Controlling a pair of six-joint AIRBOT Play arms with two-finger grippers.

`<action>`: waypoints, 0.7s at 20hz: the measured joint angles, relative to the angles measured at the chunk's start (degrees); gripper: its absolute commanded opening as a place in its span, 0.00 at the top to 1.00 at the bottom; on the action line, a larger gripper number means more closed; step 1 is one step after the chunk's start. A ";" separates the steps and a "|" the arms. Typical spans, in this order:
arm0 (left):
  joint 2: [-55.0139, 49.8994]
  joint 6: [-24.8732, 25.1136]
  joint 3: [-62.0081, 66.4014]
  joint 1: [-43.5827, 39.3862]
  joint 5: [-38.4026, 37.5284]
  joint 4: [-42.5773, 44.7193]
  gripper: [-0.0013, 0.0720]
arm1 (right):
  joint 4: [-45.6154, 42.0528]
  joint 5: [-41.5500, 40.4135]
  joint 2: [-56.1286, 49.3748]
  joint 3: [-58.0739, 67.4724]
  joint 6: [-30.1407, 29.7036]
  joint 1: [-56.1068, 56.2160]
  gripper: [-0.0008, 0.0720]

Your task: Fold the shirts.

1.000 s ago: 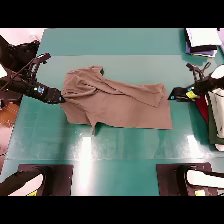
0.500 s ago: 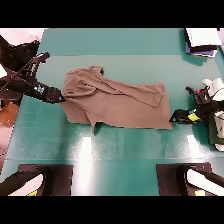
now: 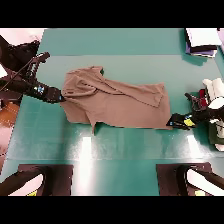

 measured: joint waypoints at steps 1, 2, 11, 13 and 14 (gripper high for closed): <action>0.00 0.00 0.00 0.00 0.00 0.00 0.94 | 0.52 -0.50 0.00 -0.11 0.04 0.00 0.32; 0.00 -0.02 0.00 0.00 0.00 -0.02 0.94 | 0.81 -0.92 0.02 -0.20 0.07 0.00 0.32; 0.11 0.02 0.00 0.00 0.00 0.37 0.94 | 1.01 -4.13 0.61 -0.15 0.11 5.38 0.96; 0.52 0.02 0.44 0.00 -0.07 0.81 0.94 | 1.01 -3.32 2.36 1.11 0.13 5.51 0.96; 0.85 0.02 1.03 0.00 -0.20 0.94 0.94 | 1.03 -2.56 3.72 2.27 0.11 5.44 0.96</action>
